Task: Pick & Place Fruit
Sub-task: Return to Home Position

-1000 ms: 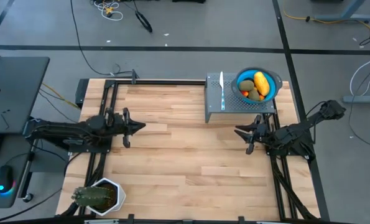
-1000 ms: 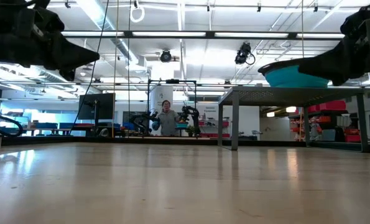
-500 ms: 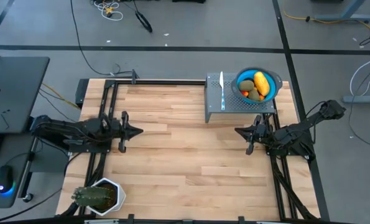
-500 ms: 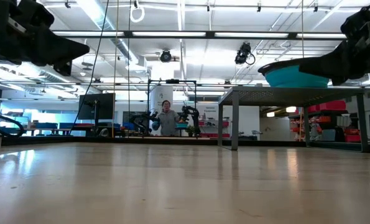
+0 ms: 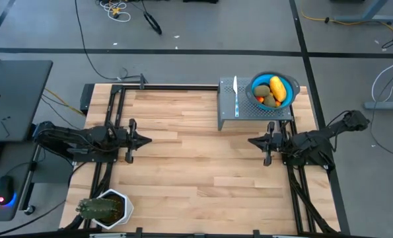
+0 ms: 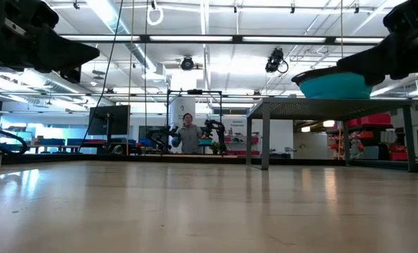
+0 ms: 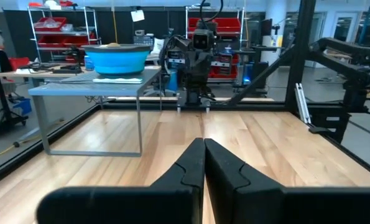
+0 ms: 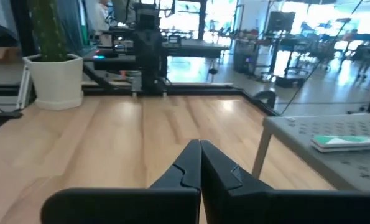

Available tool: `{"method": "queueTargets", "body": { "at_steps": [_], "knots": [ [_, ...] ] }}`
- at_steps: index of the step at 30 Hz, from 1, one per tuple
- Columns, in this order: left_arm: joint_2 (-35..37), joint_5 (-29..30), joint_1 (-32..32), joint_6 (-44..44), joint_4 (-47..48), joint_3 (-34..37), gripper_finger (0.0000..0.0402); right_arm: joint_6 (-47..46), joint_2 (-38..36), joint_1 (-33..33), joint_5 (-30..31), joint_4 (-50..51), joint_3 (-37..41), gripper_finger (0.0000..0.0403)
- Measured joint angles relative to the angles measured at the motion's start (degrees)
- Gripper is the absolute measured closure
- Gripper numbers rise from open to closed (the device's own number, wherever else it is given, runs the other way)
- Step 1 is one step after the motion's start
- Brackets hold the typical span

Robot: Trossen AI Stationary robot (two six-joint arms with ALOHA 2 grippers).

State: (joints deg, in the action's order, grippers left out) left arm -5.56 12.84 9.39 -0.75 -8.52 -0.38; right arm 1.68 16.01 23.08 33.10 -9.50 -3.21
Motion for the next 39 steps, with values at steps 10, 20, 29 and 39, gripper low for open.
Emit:
{"method": "queueTargets", "body": {
  "at_steps": [10, 20, 29, 39],
  "knots": [
    [0.0, -0.8, 0.0, 1.0, 0.0, 0.0, 0.0387, -0.2, 0.0, -7.1, -10.1, -4.3, 2.5, 0.0402],
    [0.0, -0.2, 0.0, 2.1, 0.0, 0.0, 0.0395, 0.5, 0.0, -16.9, -20.4, -4.9, 2.5, 0.0403],
    [0.1, -3.3, 0.1, -0.8, 1.4, -1.9, 0.0390, 0.8, -2.5, -18.5, -19.8, -4.1, 2.5, 0.0403],
    [-0.2, -3.0, 0.0, -0.2, -1.7, -0.1, 0.0389, 1.7, -7.4, -18.5, -19.8, 0.7, 1.3, 0.0403]
  ]
}}
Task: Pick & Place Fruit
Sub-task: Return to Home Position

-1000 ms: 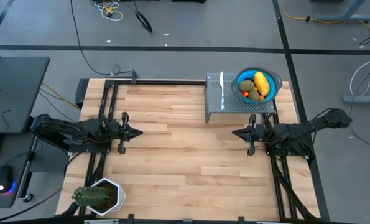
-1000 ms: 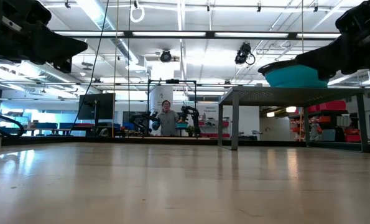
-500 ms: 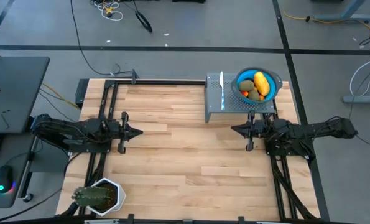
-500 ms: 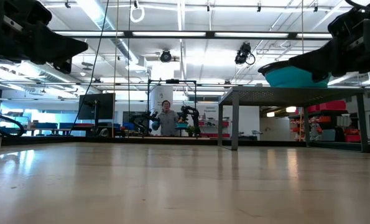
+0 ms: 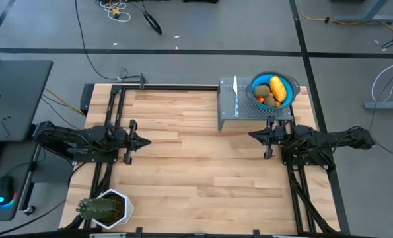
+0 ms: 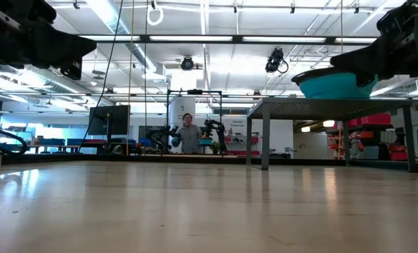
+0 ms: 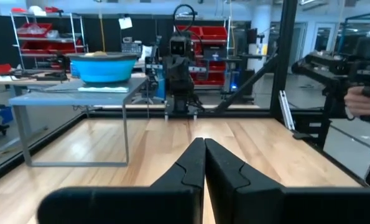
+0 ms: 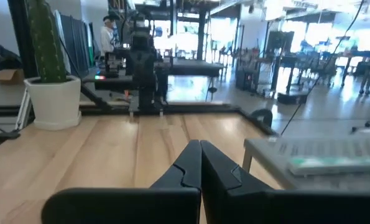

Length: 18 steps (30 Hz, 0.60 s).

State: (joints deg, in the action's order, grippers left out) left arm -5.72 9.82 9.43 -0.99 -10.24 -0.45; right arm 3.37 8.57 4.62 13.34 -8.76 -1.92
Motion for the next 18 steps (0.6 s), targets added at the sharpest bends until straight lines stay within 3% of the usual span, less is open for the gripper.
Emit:
{"method": "queueTargets", "body": {
  "at_steps": [5, 18],
  "knots": [
    [0.6, -2.2, 0.0, 1.7, -1.6, 0.0, 0.0393, -3.0, -1.3, 0.0, -1.2, 5.3, -0.2, 0.0403],
    [0.5, -0.9, -0.2, 4.8, -1.2, 0.0, 0.0380, -2.1, -1.1, 0.0, -2.8, 3.1, 1.4, 0.0403]
  ]
}}
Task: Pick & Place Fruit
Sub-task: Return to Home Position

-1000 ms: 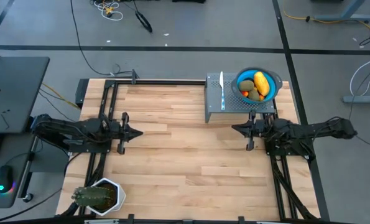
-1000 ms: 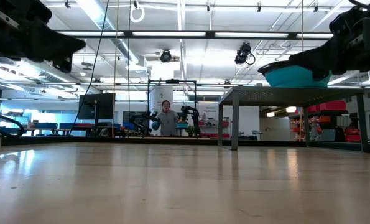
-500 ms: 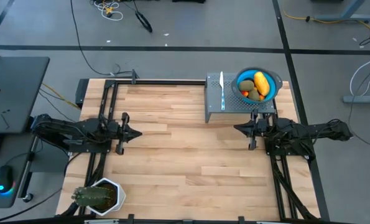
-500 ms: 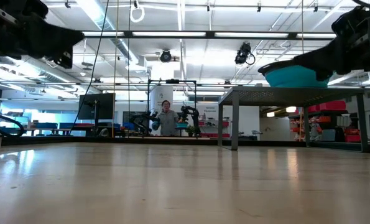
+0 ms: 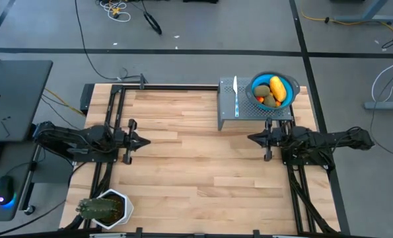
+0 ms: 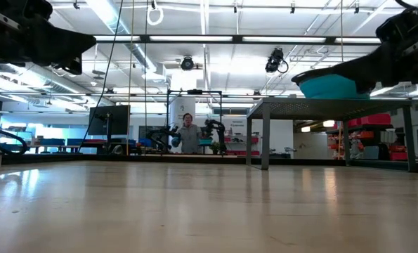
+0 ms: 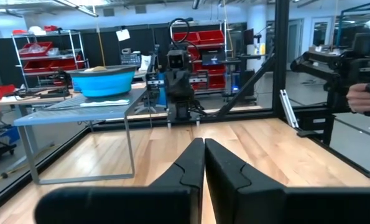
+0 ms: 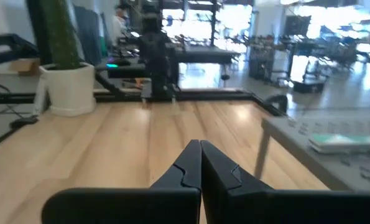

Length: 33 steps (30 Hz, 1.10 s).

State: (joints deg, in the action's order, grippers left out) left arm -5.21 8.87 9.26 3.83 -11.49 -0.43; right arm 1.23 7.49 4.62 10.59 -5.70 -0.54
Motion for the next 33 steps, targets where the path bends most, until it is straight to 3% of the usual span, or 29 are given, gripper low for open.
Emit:
{"method": "queueTargets", "body": {
  "at_steps": [8, 14, 17, 23, 28, 33],
  "knots": [
    [0.0, 0.1, 0.0, 1.1, 0.0, 0.0, 0.0395, 1.0, 0.0, 0.0, -3.1, 0.5, 0.0, 0.0403],
    [0.0, 2.3, 0.0, 0.1, 0.3, 0.0, 0.0378, 1.2, 0.0, 0.0, 6.1, 2.1, 0.0, 0.0403],
    [0.0, 5.0, 0.0, -0.4, 0.5, 0.0, 0.0371, 1.1, 0.0, 0.0, 7.3, 2.3, 0.0, 0.0403],
    [0.0, 11.3, 0.0, 2.1, 0.5, 0.0, 0.0372, 0.4, 0.0, 0.0, 3.5, 0.8, 0.0, 0.0403],
    [0.0, 7.2, 0.0, 4.1, -0.3, 0.0, 0.0389, 3.3, 0.0, 0.0, -1.4, 0.9, 0.0, 0.0403],
    [0.0, 5.4, 0.0, 4.5, -1.5, 0.1, 0.0395, 3.8, 0.0, 0.0, -1.7, 0.9, 0.0, 0.0403]
  ]
}}
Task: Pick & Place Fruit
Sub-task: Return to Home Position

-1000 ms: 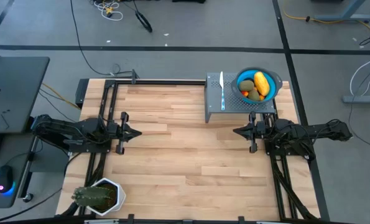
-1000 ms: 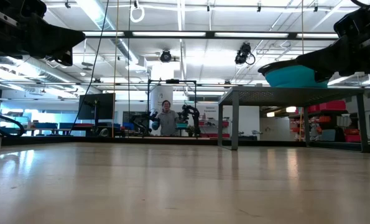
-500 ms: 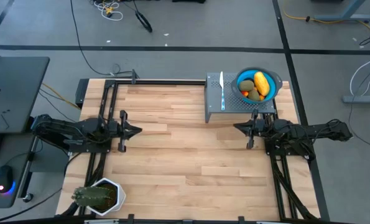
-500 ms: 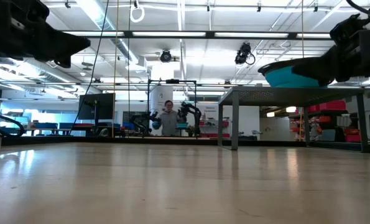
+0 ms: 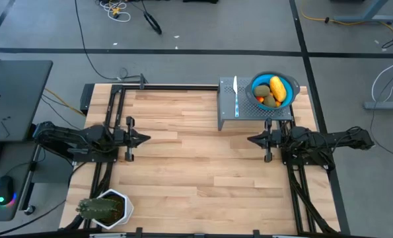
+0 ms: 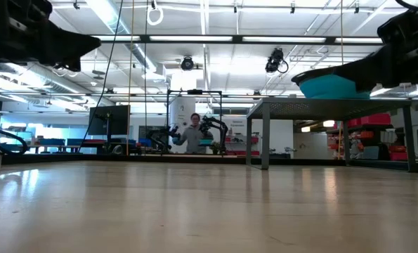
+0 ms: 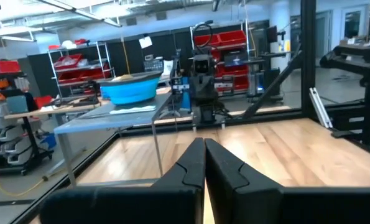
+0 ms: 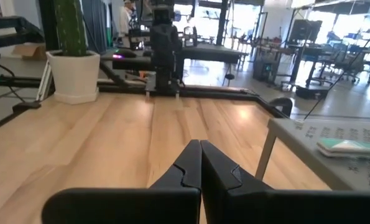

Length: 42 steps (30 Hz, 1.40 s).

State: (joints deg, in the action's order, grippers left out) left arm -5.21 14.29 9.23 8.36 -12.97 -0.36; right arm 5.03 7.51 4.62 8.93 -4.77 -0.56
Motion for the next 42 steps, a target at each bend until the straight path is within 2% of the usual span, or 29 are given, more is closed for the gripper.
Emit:
{"method": "queueTargets", "body": {
  "at_steps": [11, 42],
  "knots": [
    [0.0, 2.0, 0.0, -0.1, 0.0, 0.0, 0.0355, -1.6, 0.0, 0.0, 0.0, 1.6, 0.0, 0.0403],
    [0.0, 2.0, 0.0, 0.5, 0.0, 0.0, 0.0356, -1.8, 0.0, 0.0, -0.1, 1.5, 0.0, 0.0402]
  ]
}}
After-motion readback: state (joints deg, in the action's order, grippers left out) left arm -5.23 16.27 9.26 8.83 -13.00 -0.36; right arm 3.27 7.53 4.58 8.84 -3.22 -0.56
